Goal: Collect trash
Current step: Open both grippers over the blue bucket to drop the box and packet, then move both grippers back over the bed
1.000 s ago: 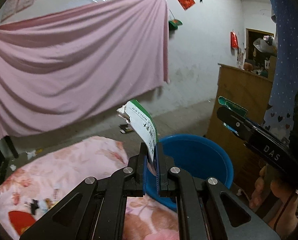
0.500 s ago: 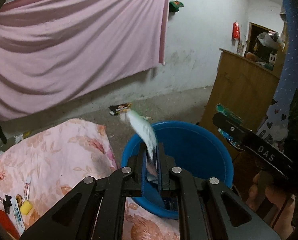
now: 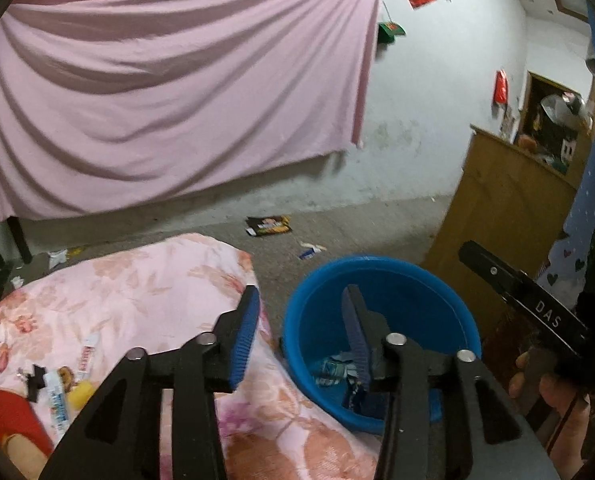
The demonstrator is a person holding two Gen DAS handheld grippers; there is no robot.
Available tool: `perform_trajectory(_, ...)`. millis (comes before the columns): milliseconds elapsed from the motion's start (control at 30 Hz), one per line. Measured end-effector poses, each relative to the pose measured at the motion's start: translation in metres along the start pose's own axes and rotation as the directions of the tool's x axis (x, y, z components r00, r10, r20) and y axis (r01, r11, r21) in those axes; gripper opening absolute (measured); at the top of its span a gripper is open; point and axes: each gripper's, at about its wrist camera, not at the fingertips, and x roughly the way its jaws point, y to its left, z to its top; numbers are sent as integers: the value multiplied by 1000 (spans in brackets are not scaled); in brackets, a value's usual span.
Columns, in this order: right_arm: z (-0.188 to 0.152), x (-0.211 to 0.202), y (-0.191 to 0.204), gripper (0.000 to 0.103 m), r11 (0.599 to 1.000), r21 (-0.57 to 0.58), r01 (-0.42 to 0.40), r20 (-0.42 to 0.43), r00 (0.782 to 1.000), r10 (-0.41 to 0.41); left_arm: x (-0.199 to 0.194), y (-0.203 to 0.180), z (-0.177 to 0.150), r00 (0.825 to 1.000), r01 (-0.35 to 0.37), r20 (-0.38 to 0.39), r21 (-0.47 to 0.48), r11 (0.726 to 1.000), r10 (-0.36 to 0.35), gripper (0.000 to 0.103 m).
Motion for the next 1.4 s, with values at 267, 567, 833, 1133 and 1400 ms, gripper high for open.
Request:
perform_trajectory(267,5,-19,33,103,994,-99,-36,98,994,45,-47,30,6,990,-95,95,-63,994,100,46)
perform_trajectory(567,2,-45,82,103,978,-181,-101,224,964,141,-109,72,-3,934,-241,229,-160,957,273,94)
perform_trajectory(833,-11,-52,129,103,951,-274,-143,256,943,215,-153,110,-29,877,-315,298,-235,920,377,98)
perform_trajectory(1133,-36,-58,179,103,902,-380,-206,255,914,316,-187,143,-65,821,-391,319,-289,874,473,98)
perform_trajectory(1400,-66,-58,221,103,825,-521,-220,207,905,372,-200,169,-91,812,-417,286,-328,848,510,98)
